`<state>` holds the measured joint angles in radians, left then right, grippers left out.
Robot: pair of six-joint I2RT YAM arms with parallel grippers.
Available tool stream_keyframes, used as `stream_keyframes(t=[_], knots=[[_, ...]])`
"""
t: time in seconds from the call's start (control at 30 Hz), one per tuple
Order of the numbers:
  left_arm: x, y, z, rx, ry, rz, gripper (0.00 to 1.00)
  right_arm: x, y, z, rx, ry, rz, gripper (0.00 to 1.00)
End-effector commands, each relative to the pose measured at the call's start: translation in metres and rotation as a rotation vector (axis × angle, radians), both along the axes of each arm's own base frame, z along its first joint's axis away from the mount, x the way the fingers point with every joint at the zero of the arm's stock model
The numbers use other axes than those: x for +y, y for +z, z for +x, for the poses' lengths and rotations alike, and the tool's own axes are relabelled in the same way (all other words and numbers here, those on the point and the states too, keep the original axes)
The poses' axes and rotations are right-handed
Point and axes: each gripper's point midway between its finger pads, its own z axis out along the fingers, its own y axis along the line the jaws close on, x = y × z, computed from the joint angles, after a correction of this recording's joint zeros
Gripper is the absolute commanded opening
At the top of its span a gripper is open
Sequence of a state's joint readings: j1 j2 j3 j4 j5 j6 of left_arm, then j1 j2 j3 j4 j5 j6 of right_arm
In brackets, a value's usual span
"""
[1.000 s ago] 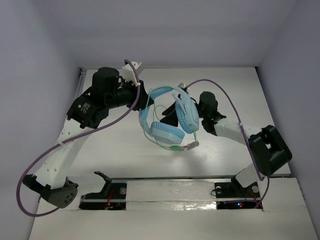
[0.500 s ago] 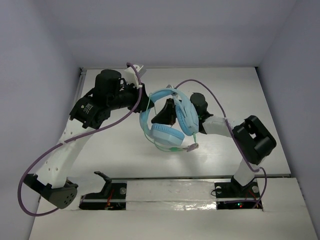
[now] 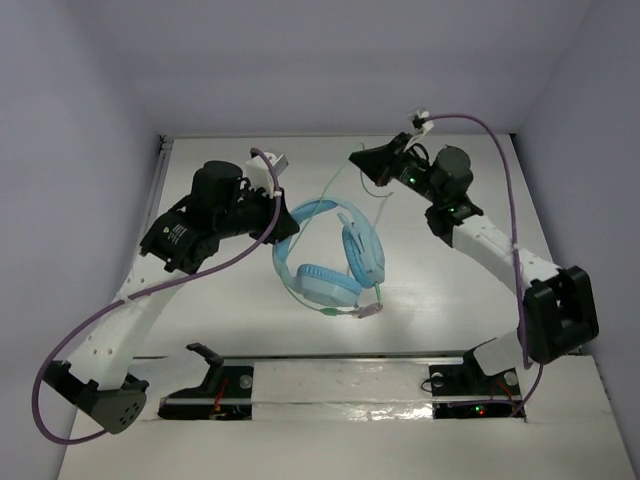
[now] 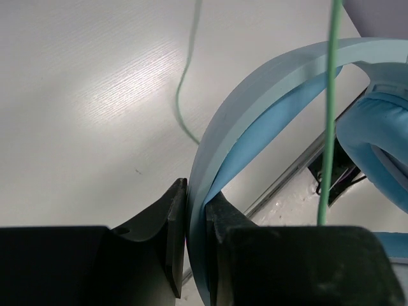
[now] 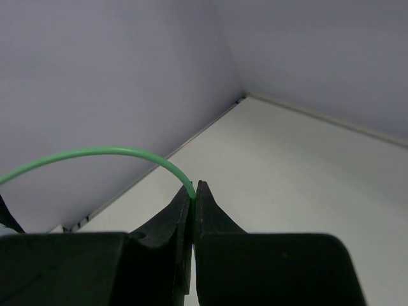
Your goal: Wrap the headphones
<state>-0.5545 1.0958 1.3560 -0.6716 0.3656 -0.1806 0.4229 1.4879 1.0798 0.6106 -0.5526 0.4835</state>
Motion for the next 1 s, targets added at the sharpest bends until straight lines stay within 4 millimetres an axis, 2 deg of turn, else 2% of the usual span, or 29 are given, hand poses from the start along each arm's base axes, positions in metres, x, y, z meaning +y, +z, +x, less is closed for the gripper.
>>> stream_keyframes(t=[0.0,0.07,0.13,0.23,0.3,0.33,0.43,0.53,0.57,0.67,0.87,0.97], knots=[[-0.005,0.026,0.0,-0.076,-0.005,-0.083,0.0,-0.017,0.048,-0.001,-0.107,-0.109,-0.006,0.0],[-0.003,0.026,0.002,-0.086,0.011,-0.079,0.0,-0.026,0.055,-0.004,-0.124,-0.134,-0.014,0.0],[-0.003,0.032,0.001,-0.102,0.006,-0.093,0.0,-0.029,0.053,-0.006,-0.122,-0.144,-0.019,0.0],[0.0,0.04,0.001,-0.122,0.026,-0.105,0.0,-0.033,0.039,-0.01,-0.105,-0.16,-0.025,0.0],[0.002,0.043,0.003,-0.134,0.041,-0.104,0.0,-0.035,0.037,-0.017,-0.109,-0.156,-0.011,0.0],[0.002,0.044,0.003,-0.139,0.035,-0.106,0.0,-0.037,0.024,-0.019,-0.085,-0.157,-0.019,0.0],[0.0,0.051,0.001,-0.152,0.031,-0.129,0.0,-0.043,0.008,-0.026,-0.062,-0.179,-0.019,0.0],[0.004,0.06,0.005,-0.179,0.055,-0.134,0.0,-0.048,0.003,-0.036,-0.052,-0.182,-0.002,0.0],[0.004,0.063,0.005,-0.184,0.051,-0.138,0.0,-0.049,-0.006,-0.039,-0.035,-0.178,-0.001,0.0],[0.005,0.071,0.008,-0.204,0.061,-0.154,0.0,-0.053,-0.015,-0.048,-0.02,-0.18,0.008,0.0],[0.005,0.063,0.016,-0.194,0.078,-0.128,0.0,-0.061,-0.004,-0.058,-0.038,-0.198,0.03,0.0],[0.004,0.05,0.019,-0.165,0.075,-0.101,0.0,-0.071,0.012,-0.057,-0.055,-0.257,0.044,0.0]])
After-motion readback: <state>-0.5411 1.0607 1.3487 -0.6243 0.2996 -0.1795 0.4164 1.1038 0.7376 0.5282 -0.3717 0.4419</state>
